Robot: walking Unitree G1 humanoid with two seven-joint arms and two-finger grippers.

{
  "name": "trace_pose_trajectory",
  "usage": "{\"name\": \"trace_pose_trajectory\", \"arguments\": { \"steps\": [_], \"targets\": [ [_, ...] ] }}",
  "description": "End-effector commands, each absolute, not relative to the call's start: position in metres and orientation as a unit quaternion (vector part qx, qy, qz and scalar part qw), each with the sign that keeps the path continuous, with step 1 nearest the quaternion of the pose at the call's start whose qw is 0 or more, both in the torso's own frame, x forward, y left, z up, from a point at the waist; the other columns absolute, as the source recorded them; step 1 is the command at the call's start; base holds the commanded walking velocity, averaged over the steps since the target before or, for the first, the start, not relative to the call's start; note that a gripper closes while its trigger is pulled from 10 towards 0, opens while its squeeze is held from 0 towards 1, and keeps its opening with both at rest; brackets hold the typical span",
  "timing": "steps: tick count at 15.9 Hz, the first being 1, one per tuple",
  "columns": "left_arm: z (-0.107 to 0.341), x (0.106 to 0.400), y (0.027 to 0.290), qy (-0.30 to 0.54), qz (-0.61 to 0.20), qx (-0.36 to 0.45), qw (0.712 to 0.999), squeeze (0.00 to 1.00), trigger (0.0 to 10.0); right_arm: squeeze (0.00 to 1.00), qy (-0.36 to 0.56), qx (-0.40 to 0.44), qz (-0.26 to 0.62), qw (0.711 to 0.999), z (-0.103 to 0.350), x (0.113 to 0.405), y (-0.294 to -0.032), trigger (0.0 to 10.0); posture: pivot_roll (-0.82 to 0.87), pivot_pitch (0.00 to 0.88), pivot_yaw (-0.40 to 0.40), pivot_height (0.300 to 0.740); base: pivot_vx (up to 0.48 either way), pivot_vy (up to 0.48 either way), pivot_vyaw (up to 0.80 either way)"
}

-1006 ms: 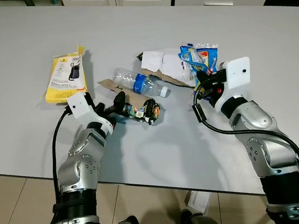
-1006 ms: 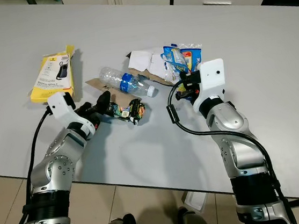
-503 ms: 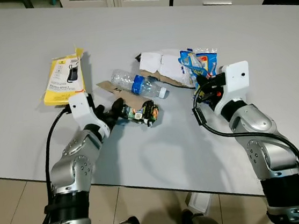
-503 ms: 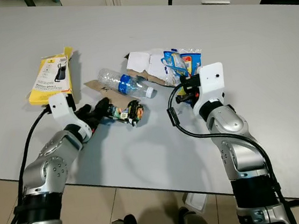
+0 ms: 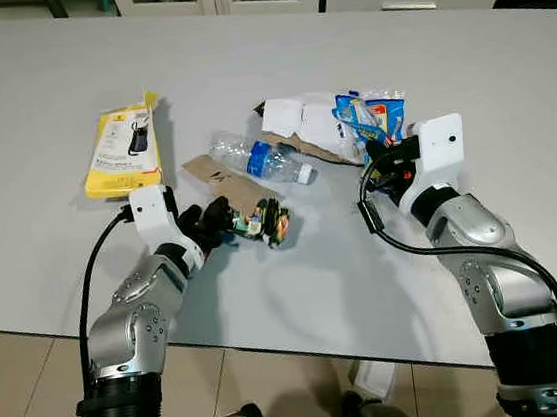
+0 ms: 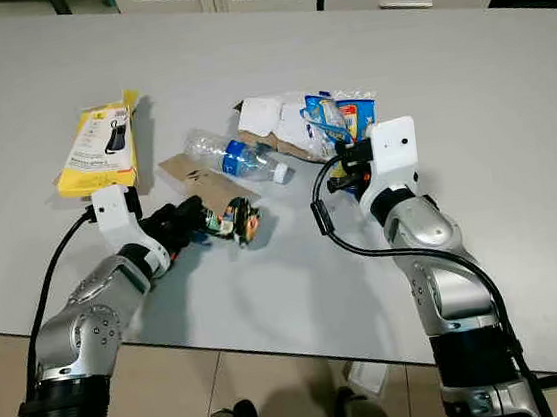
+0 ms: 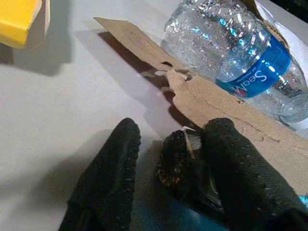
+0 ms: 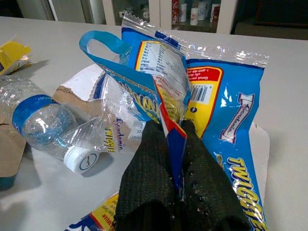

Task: Picking trash to rubbish bin

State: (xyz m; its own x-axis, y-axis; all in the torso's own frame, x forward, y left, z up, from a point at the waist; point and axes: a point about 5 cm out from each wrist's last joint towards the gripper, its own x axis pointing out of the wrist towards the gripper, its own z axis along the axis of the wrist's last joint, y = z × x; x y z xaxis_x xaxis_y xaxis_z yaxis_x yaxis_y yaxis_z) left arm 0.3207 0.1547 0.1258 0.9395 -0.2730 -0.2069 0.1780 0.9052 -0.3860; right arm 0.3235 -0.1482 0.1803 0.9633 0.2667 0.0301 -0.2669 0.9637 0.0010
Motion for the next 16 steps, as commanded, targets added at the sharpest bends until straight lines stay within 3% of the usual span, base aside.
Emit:
{"name": "trace_pose_trajectory", "arguments": {
  "steps": [1,12,16],
  "targets": [
    [0.078,0.303,0.149,0.248,-0.11,-0.188,0.944,0.0,0.0,0.0,-0.015,-0.001,0.132,0.991,0.182,0.324,-0.149,10.0,-0.11,0.219,0.02,0.74,0.0,0.0,0.0],
    [0.079,0.301,0.151,0.241,-0.101,-0.188,0.947,0.0,0.0,0.0,-0.013,0.001,0.133,0.991,0.182,0.324,-0.148,10.0,-0.11,0.221,0.017,0.74,0.0,0.0,0.0],
    [0.091,0.305,0.156,0.192,-0.086,-0.148,0.966,0.0,0.0,0.0,-0.012,0.0,0.133,0.991,0.182,0.325,-0.148,10.0,-0.11,0.221,0.011,0.74,0.0,0.0,0.0]
  ]
}}
